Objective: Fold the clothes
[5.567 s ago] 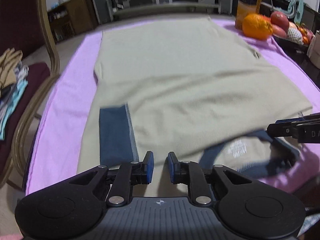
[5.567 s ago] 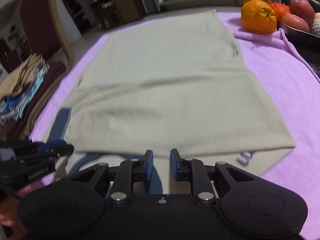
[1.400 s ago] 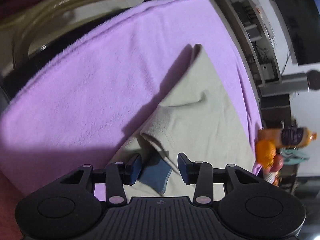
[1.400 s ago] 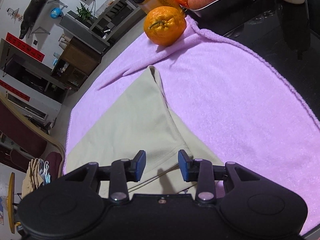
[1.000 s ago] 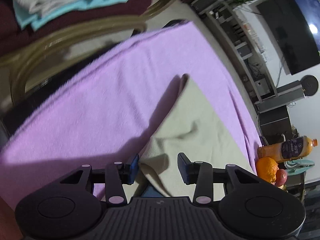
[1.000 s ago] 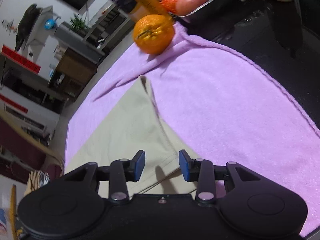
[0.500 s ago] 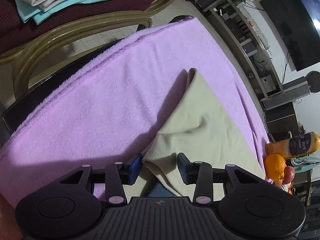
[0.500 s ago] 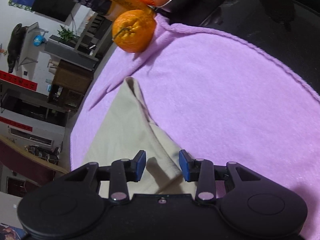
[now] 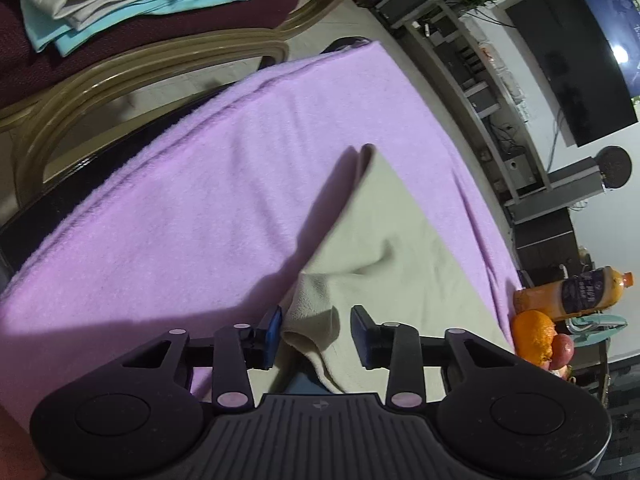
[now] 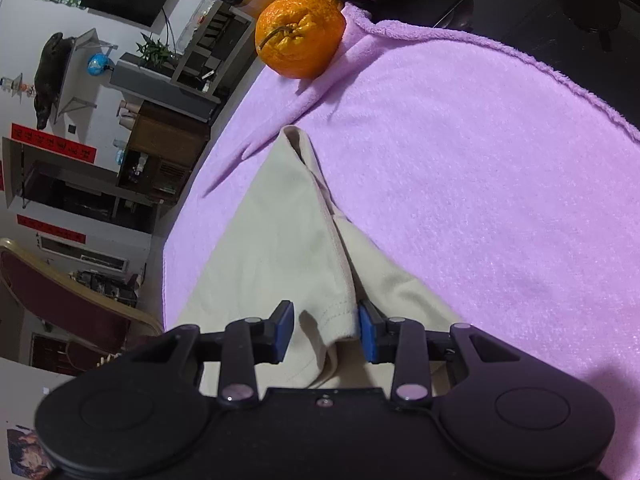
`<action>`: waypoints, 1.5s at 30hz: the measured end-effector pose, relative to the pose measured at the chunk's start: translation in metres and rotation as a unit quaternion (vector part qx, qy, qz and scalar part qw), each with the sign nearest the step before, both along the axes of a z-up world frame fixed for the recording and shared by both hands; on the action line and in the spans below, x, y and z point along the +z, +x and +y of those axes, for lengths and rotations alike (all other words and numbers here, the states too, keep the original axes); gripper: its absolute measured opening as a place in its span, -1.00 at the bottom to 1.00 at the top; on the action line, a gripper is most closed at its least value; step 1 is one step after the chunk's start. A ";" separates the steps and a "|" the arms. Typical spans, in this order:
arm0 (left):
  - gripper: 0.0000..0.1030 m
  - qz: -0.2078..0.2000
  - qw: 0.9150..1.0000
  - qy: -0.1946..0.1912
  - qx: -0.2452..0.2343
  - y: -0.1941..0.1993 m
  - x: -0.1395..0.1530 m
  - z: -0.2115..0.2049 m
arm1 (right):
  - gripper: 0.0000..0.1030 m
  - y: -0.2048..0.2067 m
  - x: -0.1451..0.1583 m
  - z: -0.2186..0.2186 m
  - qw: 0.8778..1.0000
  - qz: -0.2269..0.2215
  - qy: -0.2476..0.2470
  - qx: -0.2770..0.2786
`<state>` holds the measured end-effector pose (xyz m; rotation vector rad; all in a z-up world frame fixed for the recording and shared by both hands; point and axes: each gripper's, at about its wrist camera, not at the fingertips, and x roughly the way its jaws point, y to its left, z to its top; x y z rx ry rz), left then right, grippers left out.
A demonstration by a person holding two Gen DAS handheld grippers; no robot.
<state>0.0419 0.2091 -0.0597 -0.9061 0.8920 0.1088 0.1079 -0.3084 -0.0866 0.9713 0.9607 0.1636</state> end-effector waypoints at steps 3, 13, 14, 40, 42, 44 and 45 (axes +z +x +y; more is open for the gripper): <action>-0.80 -0.001 1.000 0.006 -0.003 -0.002 0.002 -0.004 | -0.74 -0.001 0.002 0.003 1.000 -0.005 -0.012 -0.007; -0.80 0.013 0.978 0.189 -0.089 -0.017 0.034 -0.048 | -0.85 -0.015 0.026 -0.015 0.998 -0.016 -0.030 -0.047; -0.80 0.029 0.973 0.208 -0.100 -0.016 0.028 -0.054 | -0.85 -0.015 0.024 -0.017 0.998 0.000 -0.034 -0.047; -0.63 0.088 0.939 0.300 -0.141 -0.049 0.012 -0.077 | -0.88 -0.056 0.018 -0.001 0.985 0.060 -0.158 0.032; -0.50 0.084 0.928 0.332 -0.145 -0.051 0.016 -0.082 | -0.81 -0.055 0.019 0.007 0.978 0.057 -0.198 0.042; -0.45 0.071 0.930 0.340 -0.119 -0.059 0.025 -0.075 | -0.69 -0.058 0.028 0.006 0.976 0.044 -0.213 0.035; -0.47 0.055 0.935 0.337 -0.097 -0.064 0.032 -0.069 | -0.48 -0.061 0.034 0.001 0.977 0.029 -0.211 0.022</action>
